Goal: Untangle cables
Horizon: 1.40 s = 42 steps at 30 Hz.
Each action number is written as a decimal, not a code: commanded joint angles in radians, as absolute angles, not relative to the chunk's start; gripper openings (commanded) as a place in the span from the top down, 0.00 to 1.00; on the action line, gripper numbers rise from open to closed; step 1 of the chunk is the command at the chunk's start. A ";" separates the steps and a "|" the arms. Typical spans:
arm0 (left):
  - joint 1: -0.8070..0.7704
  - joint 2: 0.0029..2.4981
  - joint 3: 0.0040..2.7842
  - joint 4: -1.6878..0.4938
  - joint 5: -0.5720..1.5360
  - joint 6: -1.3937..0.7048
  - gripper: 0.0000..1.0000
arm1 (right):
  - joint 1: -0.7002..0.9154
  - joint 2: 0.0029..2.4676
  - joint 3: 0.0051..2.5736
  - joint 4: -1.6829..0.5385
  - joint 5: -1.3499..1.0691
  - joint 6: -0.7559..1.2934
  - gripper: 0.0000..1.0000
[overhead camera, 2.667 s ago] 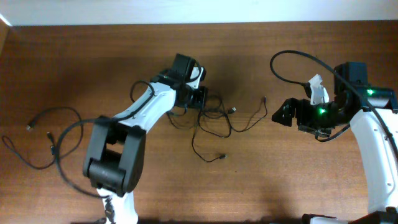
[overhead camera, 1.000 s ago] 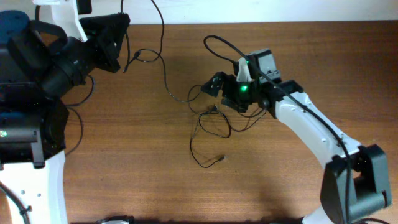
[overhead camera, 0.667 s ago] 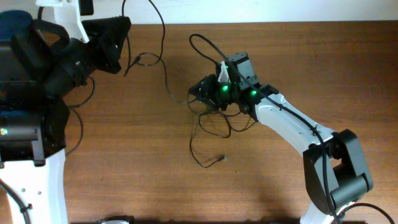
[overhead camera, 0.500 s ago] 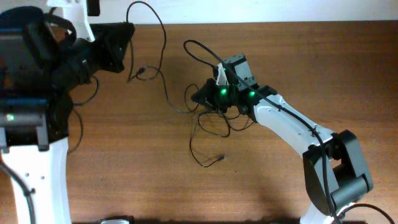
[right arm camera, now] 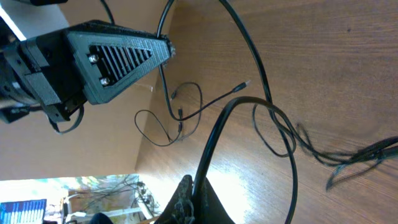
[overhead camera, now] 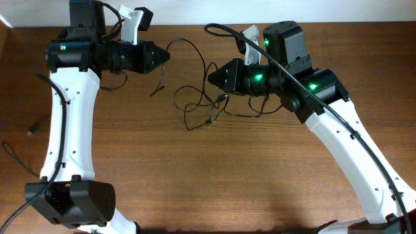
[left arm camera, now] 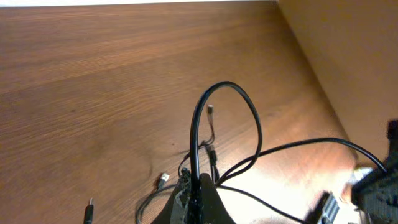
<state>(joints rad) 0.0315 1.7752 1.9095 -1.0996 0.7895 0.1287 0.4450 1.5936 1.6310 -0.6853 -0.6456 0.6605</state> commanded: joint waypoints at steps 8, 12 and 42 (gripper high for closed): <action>-0.155 1.958 1.912 -1.187 1.008 0.421 0.91 | 0.443 1.583 1.652 -0.752 -0.623 0.527 0.96; -0.171 2.012 1.912 -1.208 1.232 0.530 0.72 | 0.443 1.583 1.652 -0.737 -0.617 0.531 0.96; -0.229 2.046 1.912 -1.243 1.320 0.891 0.65 | 0.355 1.594 1.652 -0.715 -0.728 0.543 0.96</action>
<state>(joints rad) -0.2035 2.0274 1.9095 -1.2625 1.2903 0.8730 0.3584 1.5936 1.6318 -0.7208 -0.6739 0.5461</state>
